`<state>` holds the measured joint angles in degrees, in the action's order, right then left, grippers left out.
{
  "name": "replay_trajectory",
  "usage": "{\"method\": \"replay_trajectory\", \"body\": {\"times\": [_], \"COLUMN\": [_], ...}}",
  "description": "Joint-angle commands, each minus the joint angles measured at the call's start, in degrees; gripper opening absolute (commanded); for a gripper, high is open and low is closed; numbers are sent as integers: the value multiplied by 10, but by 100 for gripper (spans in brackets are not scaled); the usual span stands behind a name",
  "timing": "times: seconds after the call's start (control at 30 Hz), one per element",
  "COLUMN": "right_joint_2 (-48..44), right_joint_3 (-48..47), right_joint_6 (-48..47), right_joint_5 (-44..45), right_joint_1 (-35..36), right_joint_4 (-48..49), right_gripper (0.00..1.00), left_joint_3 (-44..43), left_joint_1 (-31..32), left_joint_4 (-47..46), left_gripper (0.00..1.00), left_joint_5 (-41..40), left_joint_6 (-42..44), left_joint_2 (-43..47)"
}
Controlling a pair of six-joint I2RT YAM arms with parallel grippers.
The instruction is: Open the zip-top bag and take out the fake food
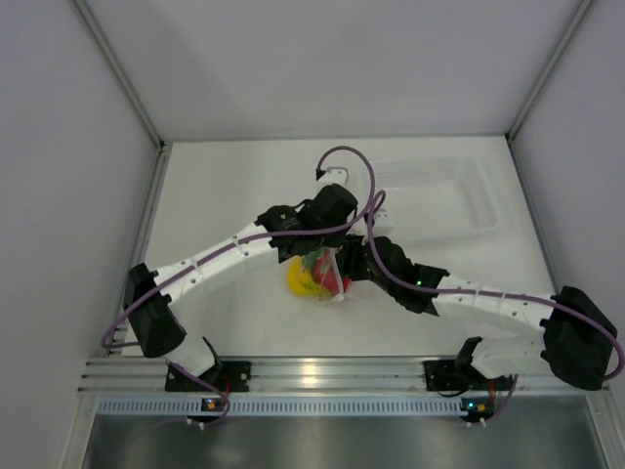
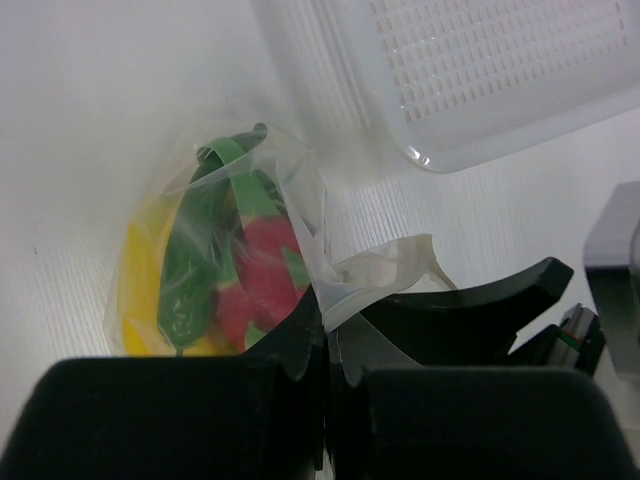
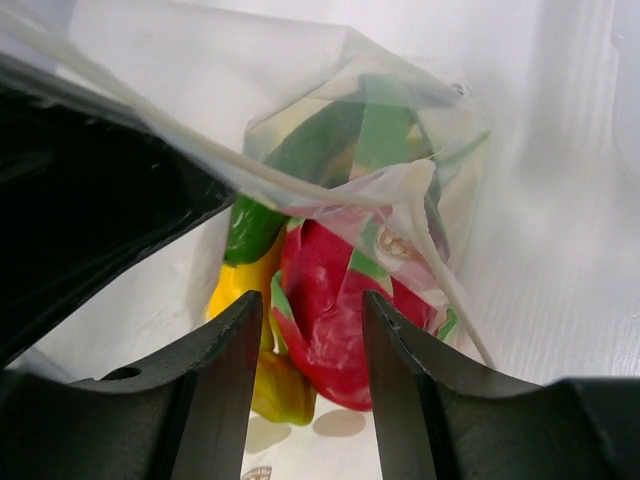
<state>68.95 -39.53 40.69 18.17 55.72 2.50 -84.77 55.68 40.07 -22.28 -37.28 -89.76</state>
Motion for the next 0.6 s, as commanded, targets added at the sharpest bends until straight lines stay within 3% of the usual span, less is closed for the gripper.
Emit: {"method": "replay_trajectory", "body": {"times": [0.0, 0.27, 0.57], "right_joint_2": [36, 66, 105], "right_joint_3": [-23, -6, -9], "right_joint_6": [12, 31, 40], "right_joint_5": [40, 108, 64], "right_joint_1": [7, 3, -16], "right_joint_4": [61, 88, 94], "right_gripper": [46, 41, 33], "left_joint_3": [-15, 11, 32], "left_joint_1": [4, 4, 3], "left_joint_4": [-28, -44, -43], "left_gripper": [0, 0, 0], "left_joint_5": [3, 30, 22], "left_joint_6": [3, 11, 12], "left_joint_2": [20, 35, 41]}}
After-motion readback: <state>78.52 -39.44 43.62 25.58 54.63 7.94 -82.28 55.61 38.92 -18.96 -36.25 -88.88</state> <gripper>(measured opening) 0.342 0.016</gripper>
